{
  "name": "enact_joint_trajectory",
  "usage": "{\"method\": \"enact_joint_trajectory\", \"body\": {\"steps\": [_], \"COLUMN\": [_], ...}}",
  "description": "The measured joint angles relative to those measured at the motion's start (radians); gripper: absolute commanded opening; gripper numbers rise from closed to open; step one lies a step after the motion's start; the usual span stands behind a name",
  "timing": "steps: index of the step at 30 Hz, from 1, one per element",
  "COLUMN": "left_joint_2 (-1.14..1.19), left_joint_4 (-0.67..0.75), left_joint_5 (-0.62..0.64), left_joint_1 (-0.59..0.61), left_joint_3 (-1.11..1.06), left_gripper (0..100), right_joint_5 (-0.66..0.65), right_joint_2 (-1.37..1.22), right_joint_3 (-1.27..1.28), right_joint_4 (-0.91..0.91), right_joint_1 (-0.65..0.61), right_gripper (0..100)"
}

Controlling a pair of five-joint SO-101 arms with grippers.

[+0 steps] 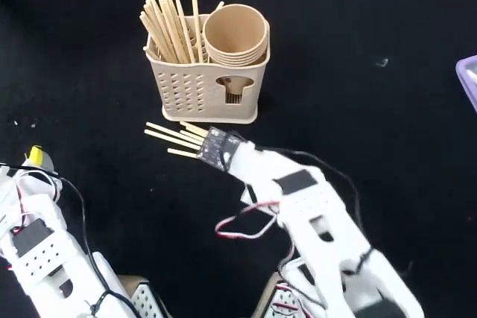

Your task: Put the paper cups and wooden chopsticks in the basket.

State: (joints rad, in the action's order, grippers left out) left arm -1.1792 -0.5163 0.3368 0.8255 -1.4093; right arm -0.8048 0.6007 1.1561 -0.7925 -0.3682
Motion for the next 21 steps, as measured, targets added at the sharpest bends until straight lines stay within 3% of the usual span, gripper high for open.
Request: {"method": "enact_joint_trajectory", "body": {"steps": [9,16,21], "left_joint_2": [0.0,0.0,0.0], "left_joint_4": [0.0,0.0,0.0], "left_joint_5": [0.0,0.0,0.0], "left_joint_1": [0.0,0.0,0.0], "left_joint_3": [0.0,0.0,0.0], "left_gripper": [25,25,25], "right_joint_5": [-0.112,-0.12,-0.12], "right_joint_2": [-0.273,-0.348,-0.351], "right_joint_3": [-0.143,-0.18,-0.178], "right_joint_4": [0.0,0.011,0.006], "right_joint_1": [0.058,0.066,0.046], "right_gripper": [22.7,1.1,1.0]}}
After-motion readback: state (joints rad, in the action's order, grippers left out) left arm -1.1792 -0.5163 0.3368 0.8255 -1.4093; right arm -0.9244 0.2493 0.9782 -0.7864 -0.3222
